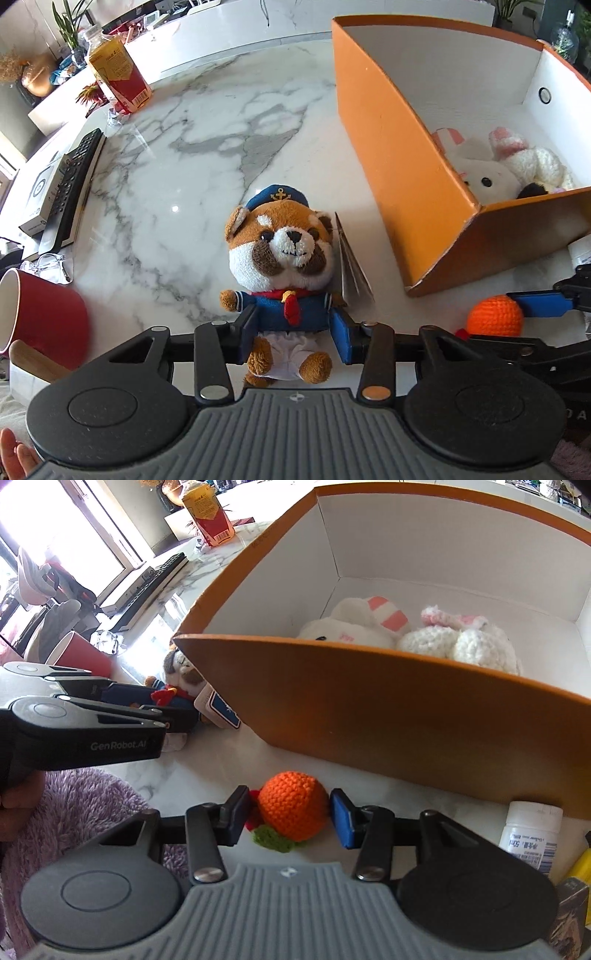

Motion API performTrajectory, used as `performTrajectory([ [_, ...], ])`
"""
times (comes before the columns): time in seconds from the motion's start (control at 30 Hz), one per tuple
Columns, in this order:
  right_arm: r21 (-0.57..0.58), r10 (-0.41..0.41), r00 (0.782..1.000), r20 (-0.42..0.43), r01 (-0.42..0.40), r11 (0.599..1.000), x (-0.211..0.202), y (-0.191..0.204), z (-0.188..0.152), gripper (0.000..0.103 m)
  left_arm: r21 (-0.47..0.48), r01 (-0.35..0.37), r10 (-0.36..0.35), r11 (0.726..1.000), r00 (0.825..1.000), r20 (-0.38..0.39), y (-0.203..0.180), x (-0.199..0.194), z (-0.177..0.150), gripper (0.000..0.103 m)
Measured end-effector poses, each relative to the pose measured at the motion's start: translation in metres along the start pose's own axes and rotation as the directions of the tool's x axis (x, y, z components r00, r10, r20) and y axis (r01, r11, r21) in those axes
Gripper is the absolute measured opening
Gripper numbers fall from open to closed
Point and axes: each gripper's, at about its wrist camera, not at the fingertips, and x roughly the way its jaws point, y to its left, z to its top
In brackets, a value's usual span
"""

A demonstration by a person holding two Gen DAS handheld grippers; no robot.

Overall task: Organize objects
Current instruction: 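Grasp the orange knitted ball with the right tool while the left tool holds the raccoon, then carry the raccoon plush and orange ball over the orange box with both tools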

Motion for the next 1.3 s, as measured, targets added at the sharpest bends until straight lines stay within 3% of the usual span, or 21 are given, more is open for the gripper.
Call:
performTrajectory([
  [0.17, 0.016, -0.026, 1.0, 0.01, 0.026, 1.0, -0.012, -0.009, -0.008, 0.049, -0.007, -0.029, 0.029, 1.0, 1.0, 0.009, 0.0, -0.001, 0.0, 0.035],
  [0.33, 0.053, -0.025, 0.999, 0.032, 0.023, 0.998, -0.033, -0.024, -0.017, 0.044, -0.089, 0.005, 0.0, 0.996, 0.998, 0.055, 0.011, -0.014, -0.006, 0.023],
  [0.4, 0.055, -0.03, 0.999, 0.042, 0.027, 0.998, -0.04, -0.029, -0.02, 0.044, -0.117, 0.036, -0.027, 0.992, 0.997, 0.077, 0.013, -0.021, -0.01, 0.002],
  [0.67, 0.062, -0.024, 0.994, 0.103, 0.018, 0.998, -0.074, -0.038, -0.029, 0.044, -0.131, 0.094, -0.077, 0.987, 0.989, 0.126, 0.007, -0.052, -0.021, 0.002],
  [0.8, 0.076, -0.031, 0.992, 0.121, 0.022, 0.997, -0.084, -0.041, -0.033, 0.044, -0.135, 0.156, -0.134, 0.979, 0.979, 0.155, 0.002, -0.07, -0.02, 0.002],
  [1.03, 0.099, -0.022, 0.987, 0.161, 0.006, 0.995, -0.106, -0.048, -0.038, 0.043, -0.072, 0.22, -0.195, 0.973, 0.946, 0.259, -0.017, -0.126, -0.019, 0.002],
  [1.3, 0.092, 0.016, 0.962, 0.272, -0.043, 0.995, -0.147, -0.05, -0.025, 0.043, 0.012, 0.305, -0.29, 0.952, 0.892, 0.347, -0.033, -0.177, -0.004, 0.002],
])
